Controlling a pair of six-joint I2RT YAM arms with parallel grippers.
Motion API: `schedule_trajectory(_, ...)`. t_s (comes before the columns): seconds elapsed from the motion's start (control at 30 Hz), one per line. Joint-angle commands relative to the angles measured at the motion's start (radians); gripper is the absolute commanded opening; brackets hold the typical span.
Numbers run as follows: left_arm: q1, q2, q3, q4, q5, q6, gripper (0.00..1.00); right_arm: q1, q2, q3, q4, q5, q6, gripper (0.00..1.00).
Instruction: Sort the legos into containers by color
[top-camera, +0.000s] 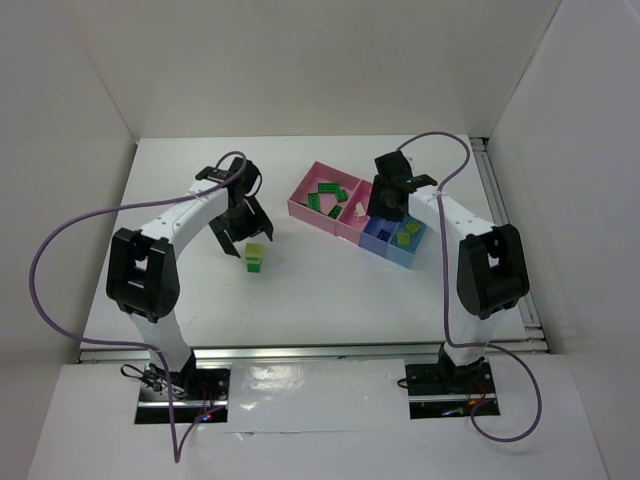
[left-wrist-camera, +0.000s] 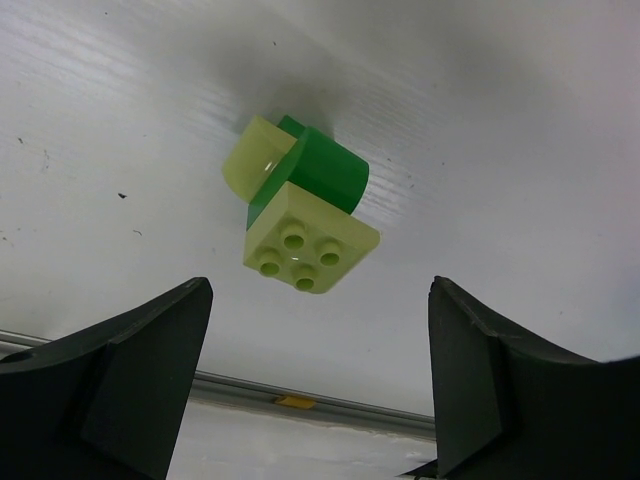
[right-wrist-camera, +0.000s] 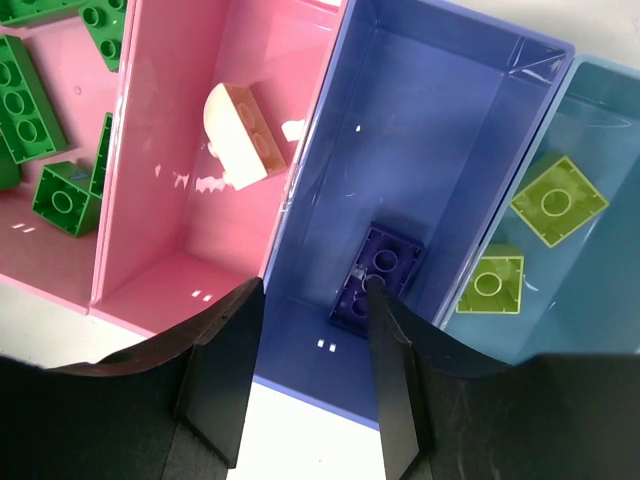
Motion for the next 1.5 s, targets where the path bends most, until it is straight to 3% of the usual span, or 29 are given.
schedule_trajectory(0.0, -0.005, 0.006, 0.014, -0.027, 0.006, -0.002, 0.90, 0.009, -0.038, 0.036, -0.001, 0.032, -0.010, 0.53)
schedule_trajectory(0.2, -0.005, 0.036, 0.014, -0.016, 0.034, -0.062, 0.83, 0.009, -0.038, 0.027, -0.010, 0.041, -0.001, 0.53)
schedule_trajectory(0.5, 0.049, 0.084, 0.003, 0.039, 0.126, -0.103, 0.82, 0.009, -0.047, 0.018, -0.010, 0.041, -0.001, 0.55)
schedule_trajectory(0.67, 0.058, 0.093, 0.003, 0.039, 0.135, -0.103, 0.68, 0.009, -0.047, 0.008, -0.010, 0.041, -0.001, 0.55)
schedule_trajectory(0.8, 0.058, 0.093, 0.003, 0.049, 0.135, -0.094, 0.50, 0.009, -0.047, 0.008, -0.010, 0.041, -0.001, 0.55)
schedule_trajectory(0.93, 0.058, 0.093, 0.003, 0.049, 0.135, -0.073, 0.47, 0.009, -0.047, 0.008, -0.010, 0.041, -0.001, 0.55)
schedule_trajectory(1.0, 0.058, 0.093, 0.014, 0.049, 0.135, -0.041, 0.40, 0.009, -0.047, 0.008, -0.010, 0.041, -0.001, 0.55)
schedule_trajectory(1.07, 0.058, 0.093, 0.026, 0.049, 0.135, 0.020, 0.40, 0.009, -0.047, 0.008, -0.010, 0.041, -0.001, 0.55)
schedule_trajectory(1.2, 0.058, 0.118, 0.119, 0.027, 0.126, 0.165, 0.26, 0.009, -0.047, 0.019, -0.010, 0.031, -0.020, 0.55)
schedule_trajectory(1.33, 0.058, 0.127, 0.158, 0.027, 0.126, 0.237, 0.18, 0.009, -0.038, 0.019, -0.001, 0.021, -0.021, 0.55)
schedule_trajectory(1.47, 0.035, 0.176, 0.224, 0.038, 0.116, 0.342, 0.18, 0.009, -0.038, 0.019, -0.001, 0.011, -0.021, 0.55)
